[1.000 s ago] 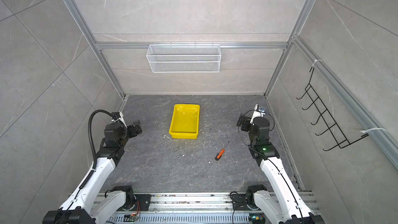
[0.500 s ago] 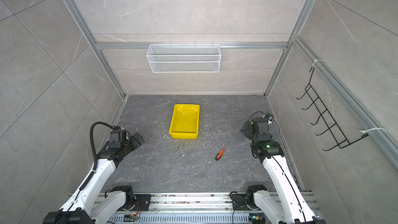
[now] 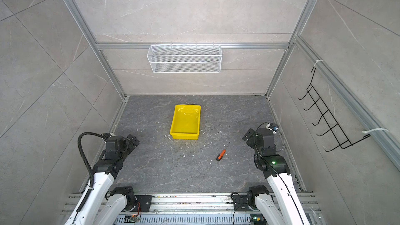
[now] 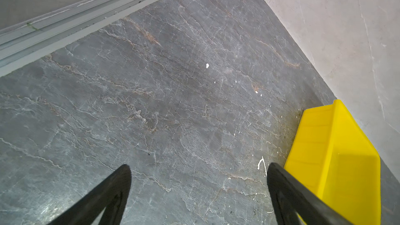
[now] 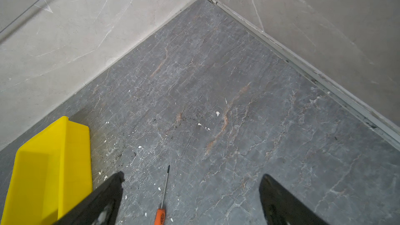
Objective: Put the screwdriver in the bin
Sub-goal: 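Move the right gripper over the orange screwdriver while the left arm lifts slightly, then lower the right gripper onto the orange handle and close it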
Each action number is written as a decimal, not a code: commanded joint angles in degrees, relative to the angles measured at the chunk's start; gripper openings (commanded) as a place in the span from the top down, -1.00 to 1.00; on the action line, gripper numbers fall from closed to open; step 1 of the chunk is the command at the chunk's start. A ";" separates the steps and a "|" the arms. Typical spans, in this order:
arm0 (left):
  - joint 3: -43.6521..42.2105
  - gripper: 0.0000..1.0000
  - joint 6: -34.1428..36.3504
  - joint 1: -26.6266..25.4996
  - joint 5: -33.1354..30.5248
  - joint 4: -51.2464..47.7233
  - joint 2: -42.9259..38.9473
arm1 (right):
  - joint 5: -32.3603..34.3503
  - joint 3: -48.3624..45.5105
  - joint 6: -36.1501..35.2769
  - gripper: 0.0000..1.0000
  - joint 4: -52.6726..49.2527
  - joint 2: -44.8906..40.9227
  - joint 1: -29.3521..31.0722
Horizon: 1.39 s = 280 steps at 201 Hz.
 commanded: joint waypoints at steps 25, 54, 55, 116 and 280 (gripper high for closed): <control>-9.04 -0.82 0.35 -0.12 8.49 12.31 0.06 | 18.21 -4.10 0.97 -0.97 -5.05 -6.02 0.02; -11.20 -0.94 3.55 -1.49 11.80 10.16 -0.14 | 15.04 -4.72 0.83 -0.88 -5.43 -10.13 0.02; -11.21 -0.94 3.68 -1.67 11.76 9.93 -0.20 | 14.48 -4.80 0.72 -0.88 -5.38 -10.23 0.06; -13.01 -0.93 8.00 -19.72 -6.19 7.94 -9.94 | -3.82 0.77 3.22 -0.62 -0.37 1.58 0.15; -10.58 -0.99 8.36 -25.45 -9.45 8.08 -3.74 | -14.26 -5.49 32.63 -0.21 11.09 26.53 25.16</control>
